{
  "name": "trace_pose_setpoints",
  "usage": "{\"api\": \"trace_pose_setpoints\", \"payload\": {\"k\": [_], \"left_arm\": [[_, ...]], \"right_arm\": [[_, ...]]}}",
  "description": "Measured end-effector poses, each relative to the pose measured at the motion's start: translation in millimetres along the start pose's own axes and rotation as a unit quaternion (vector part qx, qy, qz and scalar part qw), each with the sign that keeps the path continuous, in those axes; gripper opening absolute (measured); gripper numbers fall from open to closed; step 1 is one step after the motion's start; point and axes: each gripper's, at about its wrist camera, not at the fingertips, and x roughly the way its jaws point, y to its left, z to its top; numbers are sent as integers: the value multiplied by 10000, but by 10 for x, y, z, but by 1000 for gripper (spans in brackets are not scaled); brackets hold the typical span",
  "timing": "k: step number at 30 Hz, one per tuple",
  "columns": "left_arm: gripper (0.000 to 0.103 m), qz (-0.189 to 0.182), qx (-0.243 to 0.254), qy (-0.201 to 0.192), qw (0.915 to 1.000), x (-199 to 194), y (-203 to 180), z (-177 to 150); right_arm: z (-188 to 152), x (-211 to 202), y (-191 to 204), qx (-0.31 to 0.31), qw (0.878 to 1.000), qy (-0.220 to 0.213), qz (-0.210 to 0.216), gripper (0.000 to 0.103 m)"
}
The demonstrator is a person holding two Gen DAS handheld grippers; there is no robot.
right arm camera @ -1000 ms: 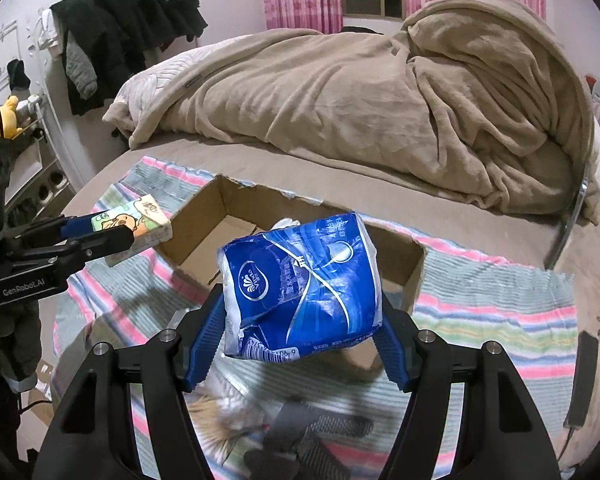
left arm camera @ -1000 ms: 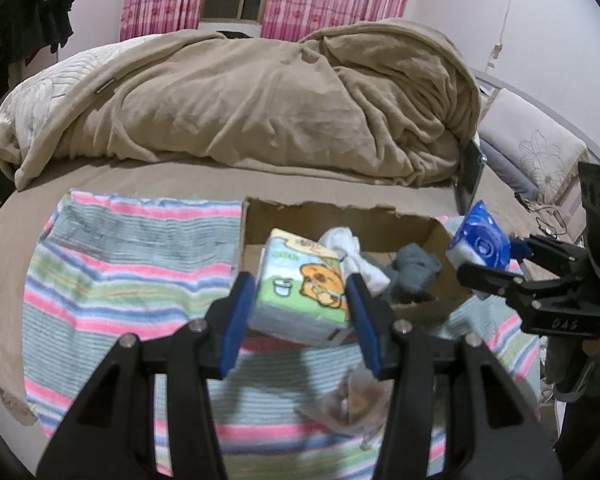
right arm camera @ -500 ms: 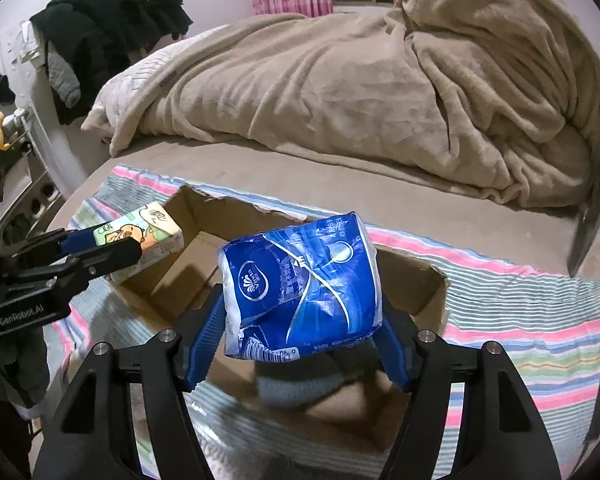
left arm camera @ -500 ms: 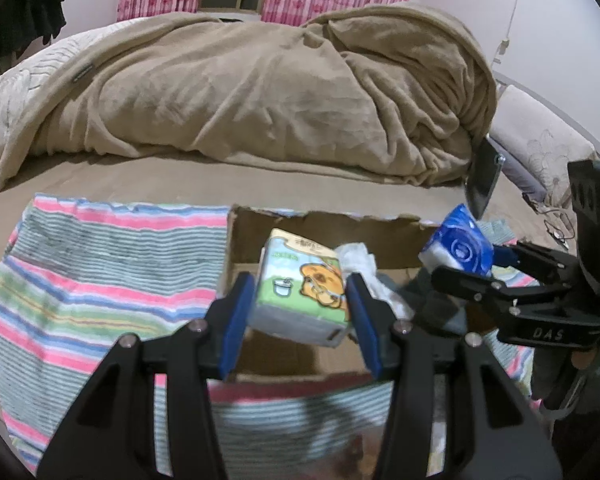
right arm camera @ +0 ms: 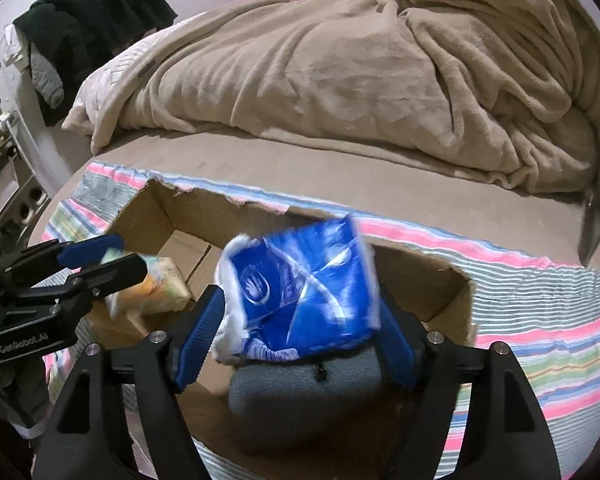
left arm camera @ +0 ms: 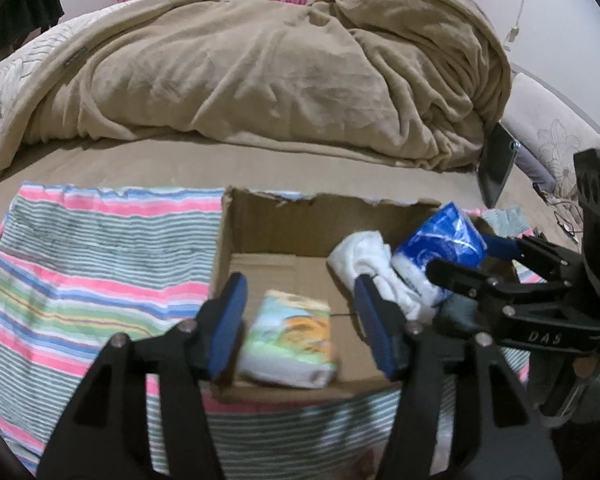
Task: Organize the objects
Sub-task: 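Carry both tissue packs into the cardboard box and open both tools, then grasp the clear snack bag with the left tool while the right tool grasps the grey dotted sock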
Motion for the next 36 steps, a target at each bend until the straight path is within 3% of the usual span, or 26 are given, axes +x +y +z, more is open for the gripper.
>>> {"api": "trace_pose_setpoints", "payload": {"k": [13, 34, 35, 36], "left_arm": [[59, 33, 13, -300, 9995, -599, -61, -82], [59, -62, 194, -468, 9987, -1443, -378, -607], [61, -65, 170, -458, 9988, -1458, -380, -631], [71, -68, 155, -449, 9988, -1466, -387, -649]], "right_arm": [[-60, -473, 182, -89, 9996, -263, -53, 83], [-547, -1228, 419, -32, 9993, -354, -108, 83], [-566, -1260, 432, -29, 9993, -367, -96, 83], [-593, -1296, 447, -31, 9992, -378, -88, 83]]}}
